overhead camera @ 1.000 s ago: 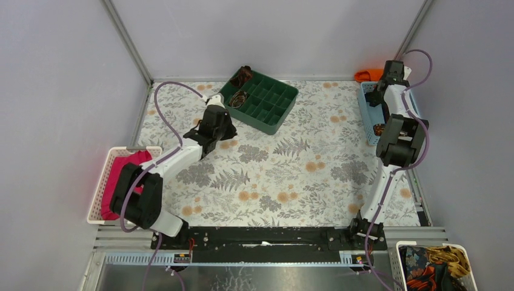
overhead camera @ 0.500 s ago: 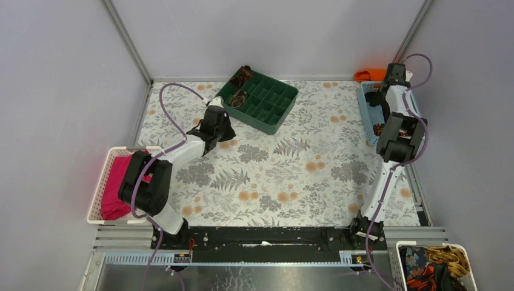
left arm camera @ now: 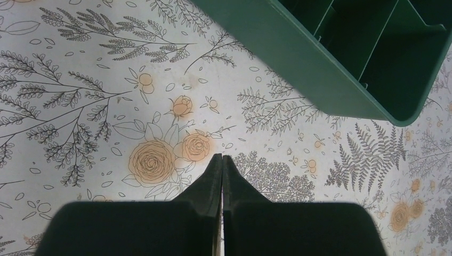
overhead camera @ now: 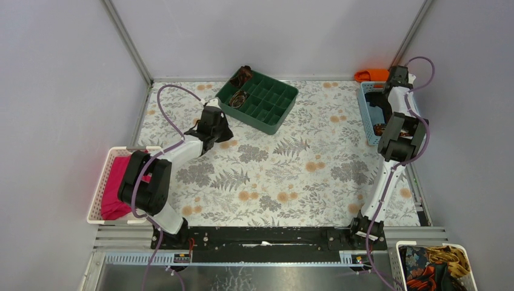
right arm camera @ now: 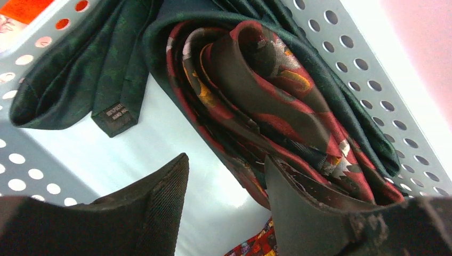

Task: Roll the ties
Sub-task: Pick up the tie from the bin, then place the tie at the center of the board.

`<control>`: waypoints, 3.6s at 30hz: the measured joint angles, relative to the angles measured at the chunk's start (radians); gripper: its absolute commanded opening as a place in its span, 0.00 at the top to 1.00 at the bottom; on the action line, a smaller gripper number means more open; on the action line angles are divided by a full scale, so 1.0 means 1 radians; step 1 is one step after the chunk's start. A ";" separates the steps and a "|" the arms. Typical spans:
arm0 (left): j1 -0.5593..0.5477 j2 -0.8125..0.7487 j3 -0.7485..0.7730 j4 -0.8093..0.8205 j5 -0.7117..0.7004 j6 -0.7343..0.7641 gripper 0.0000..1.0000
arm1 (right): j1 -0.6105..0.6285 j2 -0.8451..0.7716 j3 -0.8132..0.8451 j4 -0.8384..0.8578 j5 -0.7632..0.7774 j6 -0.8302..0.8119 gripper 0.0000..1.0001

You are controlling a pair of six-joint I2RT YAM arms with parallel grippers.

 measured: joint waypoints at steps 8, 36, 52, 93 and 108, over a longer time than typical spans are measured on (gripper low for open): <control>0.001 0.000 0.000 0.002 0.007 0.001 0.99 | -0.013 0.069 0.038 -0.011 -0.005 -0.022 0.51; 0.003 -0.061 -0.011 0.003 0.056 -0.039 1.00 | -0.011 -0.433 -0.281 0.183 -0.420 0.098 1.00; -0.233 -0.363 -0.028 -0.008 -0.055 -0.054 1.00 | 0.240 -1.061 -0.549 0.265 -0.773 0.230 1.00; -0.786 -0.164 -0.243 0.381 0.217 -0.148 0.99 | 0.347 -1.387 -0.615 0.663 -1.291 0.640 1.00; -0.809 0.082 -0.145 0.351 0.182 -0.112 1.00 | 0.354 -0.748 -0.789 0.772 -1.189 0.568 0.99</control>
